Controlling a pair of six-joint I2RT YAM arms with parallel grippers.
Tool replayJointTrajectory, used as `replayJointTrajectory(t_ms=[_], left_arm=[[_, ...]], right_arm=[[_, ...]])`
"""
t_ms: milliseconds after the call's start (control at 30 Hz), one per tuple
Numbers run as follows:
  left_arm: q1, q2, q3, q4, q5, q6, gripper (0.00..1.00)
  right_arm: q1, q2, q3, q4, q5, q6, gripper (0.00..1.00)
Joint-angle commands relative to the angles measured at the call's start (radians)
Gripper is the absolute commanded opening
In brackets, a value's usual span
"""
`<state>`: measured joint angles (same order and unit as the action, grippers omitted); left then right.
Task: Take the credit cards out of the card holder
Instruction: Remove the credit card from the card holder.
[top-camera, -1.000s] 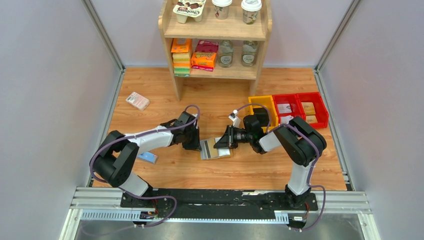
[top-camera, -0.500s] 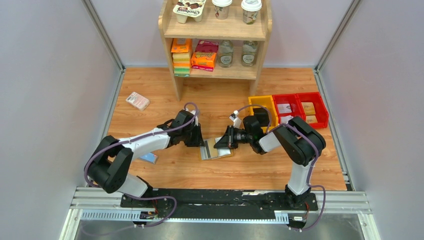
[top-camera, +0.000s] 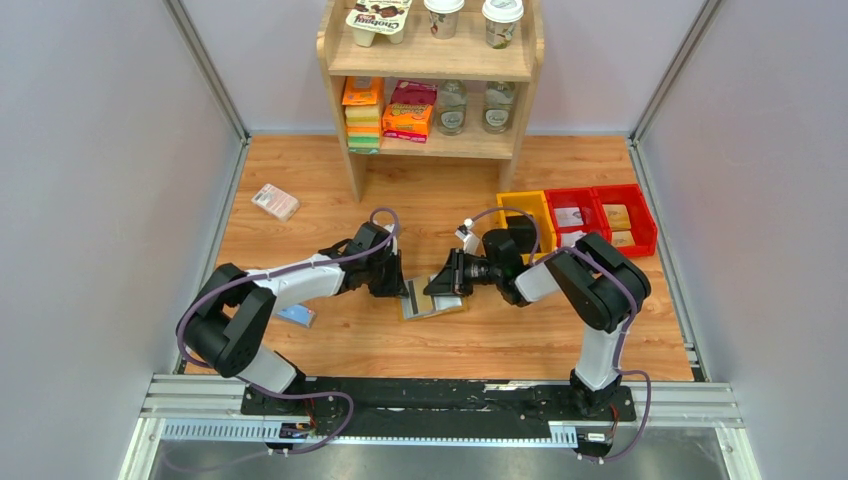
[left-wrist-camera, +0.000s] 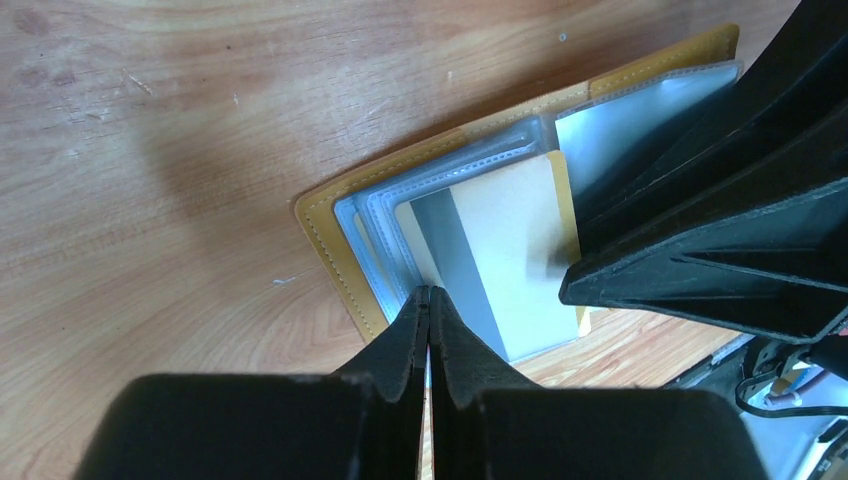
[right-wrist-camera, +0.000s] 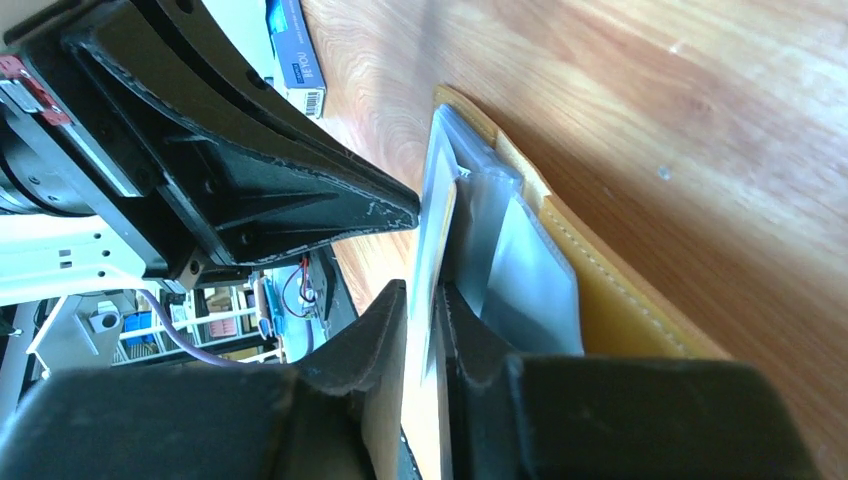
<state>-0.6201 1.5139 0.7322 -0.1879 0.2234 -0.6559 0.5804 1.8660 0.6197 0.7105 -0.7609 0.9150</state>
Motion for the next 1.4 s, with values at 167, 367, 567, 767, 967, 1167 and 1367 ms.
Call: replayJointTrajectory(t_ms=[167, 367, 567, 767, 967, 1167, 1367], left_arm=[[-0.004, 0.035, -0.005, -0.031, -0.050, 0.024, 0.03], [-0.010, 0.043, -0.002, -0.033, -0.068, 0.030, 0.03], [-0.013, 0.058, 0.010, -0.051, -0.096, 0.044, 0.03], [-0.027, 0.074, 0.024, -0.077, -0.124, 0.064, 0.03], [-0.030, 0.077, 0.024, -0.100, -0.150, 0.071, 0.02], [-0.030, 0.084, 0.019, -0.111, -0.162, 0.073, 0.01], [-0.030, 0.101, 0.027, -0.114, -0.157, 0.076, 0.01]], right_arm=[[0.041, 0.013, 0.124, -0.104, -0.002, -0.028, 0.21], [0.070, 0.019, 0.208, -0.310, 0.012, -0.108, 0.24], [0.090, 0.051, 0.296, -0.483, -0.005, -0.157, 0.23], [0.090, 0.052, 0.328, -0.505, -0.087, -0.159, 0.24], [0.069, 0.004, 0.307, -0.445, -0.147, -0.137, 0.23], [0.015, -0.021, 0.238, -0.342, -0.175, -0.111, 0.20], [-0.008, -0.028, 0.200, -0.304, -0.180, -0.116, 0.17]])
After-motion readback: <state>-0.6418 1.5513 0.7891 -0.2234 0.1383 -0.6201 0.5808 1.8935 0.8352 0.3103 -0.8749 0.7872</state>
